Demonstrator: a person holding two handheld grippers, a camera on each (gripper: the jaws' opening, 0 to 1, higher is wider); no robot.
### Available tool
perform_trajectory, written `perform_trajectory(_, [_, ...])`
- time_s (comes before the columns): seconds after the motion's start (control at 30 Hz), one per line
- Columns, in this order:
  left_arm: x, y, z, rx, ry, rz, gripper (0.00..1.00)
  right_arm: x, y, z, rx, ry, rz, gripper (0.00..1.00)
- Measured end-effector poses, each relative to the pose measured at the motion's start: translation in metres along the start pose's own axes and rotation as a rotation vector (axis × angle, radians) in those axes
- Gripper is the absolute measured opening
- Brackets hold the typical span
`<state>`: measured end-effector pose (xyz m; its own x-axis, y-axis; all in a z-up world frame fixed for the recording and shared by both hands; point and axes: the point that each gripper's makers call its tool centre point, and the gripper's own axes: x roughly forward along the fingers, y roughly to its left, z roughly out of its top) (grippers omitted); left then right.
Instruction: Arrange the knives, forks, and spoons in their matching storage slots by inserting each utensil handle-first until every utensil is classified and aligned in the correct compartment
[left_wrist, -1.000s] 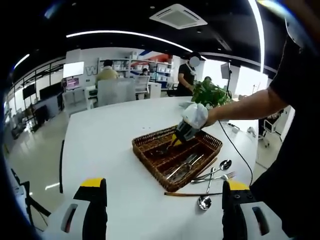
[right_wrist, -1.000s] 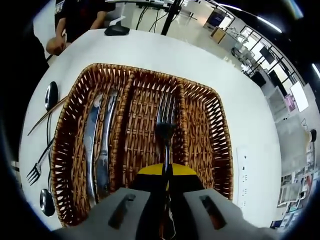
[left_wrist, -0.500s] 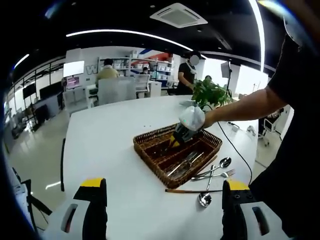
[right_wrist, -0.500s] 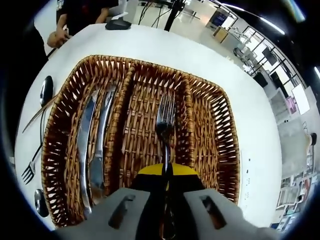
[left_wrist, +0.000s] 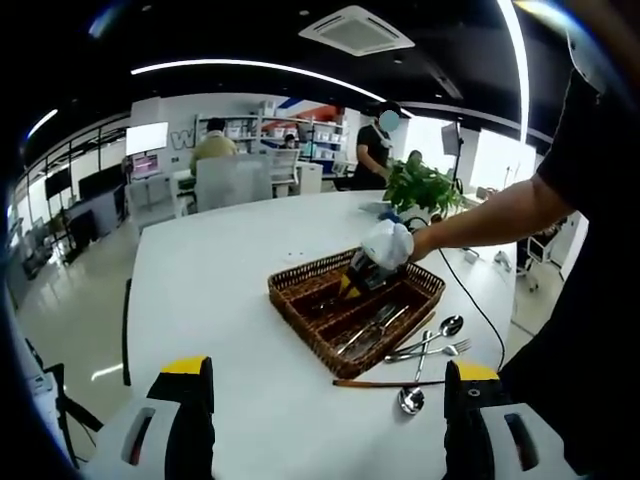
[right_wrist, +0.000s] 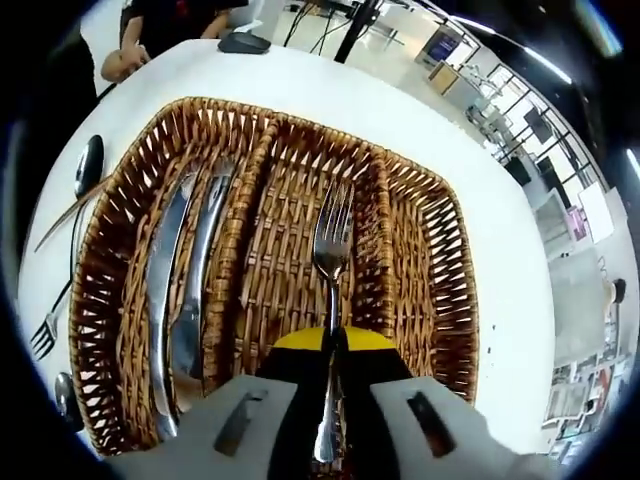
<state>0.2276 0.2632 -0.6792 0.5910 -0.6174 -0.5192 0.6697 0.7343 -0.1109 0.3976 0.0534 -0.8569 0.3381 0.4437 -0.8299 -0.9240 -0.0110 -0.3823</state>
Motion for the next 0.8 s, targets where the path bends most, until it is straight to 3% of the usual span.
perform_trajectory(0.27, [0.005,-0.003,0.006,0.015,-0.006,-0.006,1.00,-0.024,-0.005,0.022,0.112,-0.120,-0.010,0.22])
perform_trajectory(0.33, [0.006,-0.005,0.009,0.019,-0.014,-0.007,1.00,-0.031,-0.009,0.026,0.133,-0.139,-0.033,0.34])
perform_trajectory(0.47, [0.008,-0.008,0.012,0.027,-0.018,-0.010,1.00,-0.046,-0.014,0.034,0.219,-0.192,-0.057,0.48])
perform_trajectory(0.6, [0.013,-0.014,0.018,0.038,-0.032,-0.016,1.00,-0.063,-0.015,0.034,0.276,-0.213,-0.091,0.66])
perform_trajectory(0.8, [0.022,-0.026,0.024,0.054,-0.046,-0.031,1.00,-0.094,-0.009,0.025,0.355,-0.222,-0.138,0.84])
